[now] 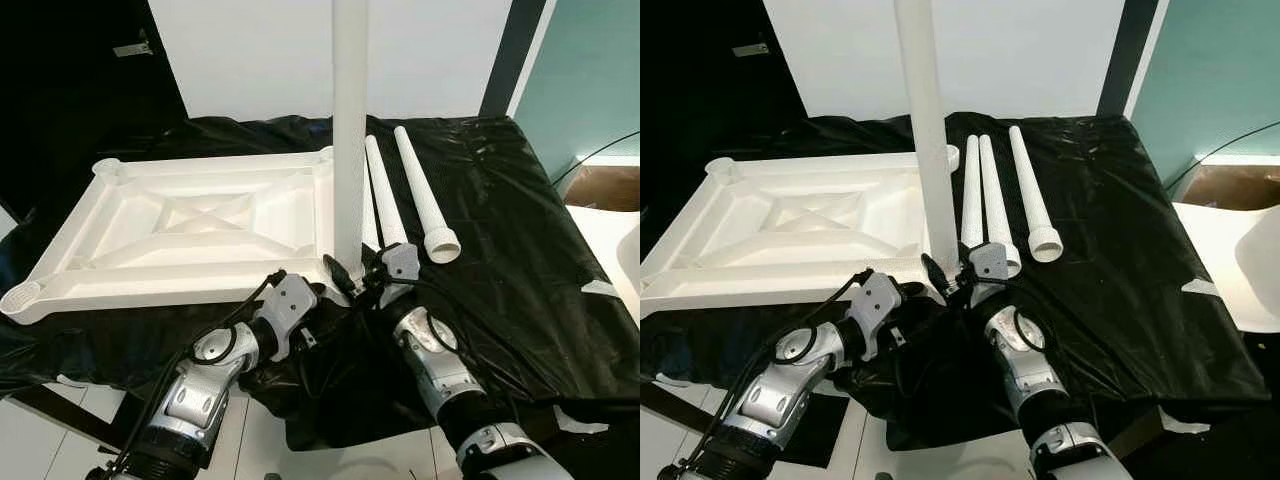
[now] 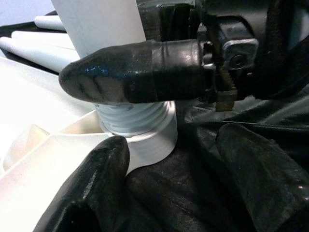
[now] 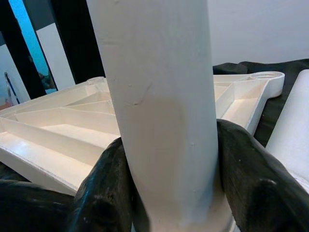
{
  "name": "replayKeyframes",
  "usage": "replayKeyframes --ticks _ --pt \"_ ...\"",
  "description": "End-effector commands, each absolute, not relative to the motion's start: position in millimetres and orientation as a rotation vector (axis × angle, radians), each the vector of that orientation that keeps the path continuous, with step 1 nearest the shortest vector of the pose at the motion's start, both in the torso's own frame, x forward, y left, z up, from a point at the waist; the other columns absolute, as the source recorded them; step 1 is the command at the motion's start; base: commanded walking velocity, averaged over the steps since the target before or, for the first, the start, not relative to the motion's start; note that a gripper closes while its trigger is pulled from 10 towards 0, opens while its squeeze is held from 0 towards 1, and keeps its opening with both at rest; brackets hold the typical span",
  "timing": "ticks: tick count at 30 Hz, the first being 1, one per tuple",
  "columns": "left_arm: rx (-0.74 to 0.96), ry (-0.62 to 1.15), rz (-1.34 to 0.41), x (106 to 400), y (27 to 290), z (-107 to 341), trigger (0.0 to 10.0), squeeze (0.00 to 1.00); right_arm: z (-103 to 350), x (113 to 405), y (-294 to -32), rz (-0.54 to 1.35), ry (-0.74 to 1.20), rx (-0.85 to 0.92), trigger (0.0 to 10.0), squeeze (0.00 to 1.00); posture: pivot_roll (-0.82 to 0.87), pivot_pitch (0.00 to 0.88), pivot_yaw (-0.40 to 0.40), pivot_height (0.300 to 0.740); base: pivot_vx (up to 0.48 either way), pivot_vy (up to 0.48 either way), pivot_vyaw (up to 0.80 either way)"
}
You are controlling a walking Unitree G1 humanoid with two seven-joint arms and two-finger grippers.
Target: Building children table
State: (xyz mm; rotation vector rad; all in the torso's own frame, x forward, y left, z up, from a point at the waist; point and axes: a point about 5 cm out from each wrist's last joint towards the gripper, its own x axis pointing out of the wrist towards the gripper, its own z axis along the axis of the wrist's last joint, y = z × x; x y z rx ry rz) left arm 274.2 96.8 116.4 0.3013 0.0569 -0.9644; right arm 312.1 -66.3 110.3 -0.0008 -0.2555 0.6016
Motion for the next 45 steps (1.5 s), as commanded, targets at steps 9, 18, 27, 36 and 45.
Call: replayKeyframes --ticks 9,18,27,36,45 --pt "0.317 0.075 -0.959 275 95 111 10.0 0.00 111 311 -58 0.859 -0.171 -0.098 10.0 0.00 0.11 0.000 0.034 0.740 0.000 0.000 0.00" --pt "0.315 0.075 -0.955 275 94 110 10.0 0.00 120 326 -79 0.968 -0.138 -0.225 10.0 0.00 0.11 0.000 0.029 0.740 0.000 0.000 0.00" --pt "0.320 0.074 -0.950 276 95 109 10.0 0.00 125 334 -89 1.018 -0.081 -0.252 0.0 0.00 0.12 0.000 0.023 0.740 0.000 0.000 0.00" --pt "0.324 0.073 -0.941 276 97 109 10.0 0.00 110 316 -60 0.662 -0.202 -0.065 0.0 0.00 0.13 0.000 0.020 0.740 0.000 0.000 0.00" --pt "0.332 0.073 -0.945 276 98 110 10.0 0.00 106 319 -58 0.658 -0.158 -0.071 10.0 0.58 0.13 0.000 0.025 0.740 0.000 0.000 0.00"
